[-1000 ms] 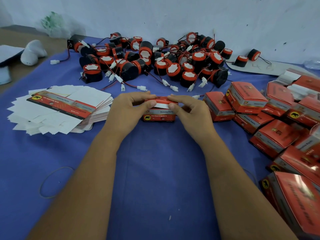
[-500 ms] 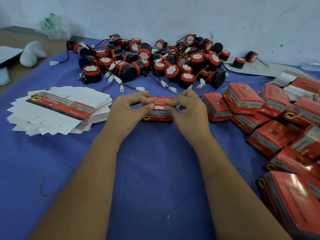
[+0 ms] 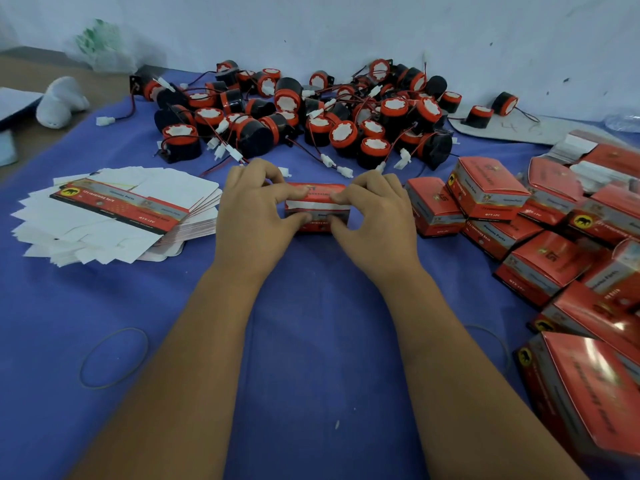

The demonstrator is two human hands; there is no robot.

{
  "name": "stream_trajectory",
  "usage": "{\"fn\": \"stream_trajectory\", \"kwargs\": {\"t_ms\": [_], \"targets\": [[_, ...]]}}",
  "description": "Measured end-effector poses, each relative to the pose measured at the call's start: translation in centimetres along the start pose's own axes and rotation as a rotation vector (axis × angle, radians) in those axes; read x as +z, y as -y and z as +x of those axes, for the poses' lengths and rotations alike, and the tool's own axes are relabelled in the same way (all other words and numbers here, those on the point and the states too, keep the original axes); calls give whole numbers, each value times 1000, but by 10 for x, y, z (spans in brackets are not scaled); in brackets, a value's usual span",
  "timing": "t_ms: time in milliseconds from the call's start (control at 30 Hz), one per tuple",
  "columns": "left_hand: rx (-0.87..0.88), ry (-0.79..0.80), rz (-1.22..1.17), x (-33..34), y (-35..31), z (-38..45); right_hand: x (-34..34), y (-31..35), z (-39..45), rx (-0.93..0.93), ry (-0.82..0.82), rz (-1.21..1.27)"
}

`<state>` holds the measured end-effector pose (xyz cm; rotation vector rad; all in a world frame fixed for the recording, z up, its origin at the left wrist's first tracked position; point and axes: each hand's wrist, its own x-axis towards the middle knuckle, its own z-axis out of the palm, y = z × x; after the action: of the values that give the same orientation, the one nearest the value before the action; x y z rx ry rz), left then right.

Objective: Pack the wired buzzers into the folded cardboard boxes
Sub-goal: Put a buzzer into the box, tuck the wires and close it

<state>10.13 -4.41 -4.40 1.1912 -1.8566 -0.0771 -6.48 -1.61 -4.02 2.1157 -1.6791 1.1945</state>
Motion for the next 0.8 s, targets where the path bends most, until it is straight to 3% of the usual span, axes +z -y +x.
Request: {"fn": "stream_trajectory", "kwargs": {"t_ms": [133, 467, 800], "targets": [[-107, 43, -174, 1, 0, -2, 2, 0, -1, 48, 26, 41], [-142, 29, -73, 2, -1, 0, 1, 3, 3, 17, 49, -8], [-324, 67, -187, 5, -2, -1, 4, 7, 5, 17, 95, -151]]}}
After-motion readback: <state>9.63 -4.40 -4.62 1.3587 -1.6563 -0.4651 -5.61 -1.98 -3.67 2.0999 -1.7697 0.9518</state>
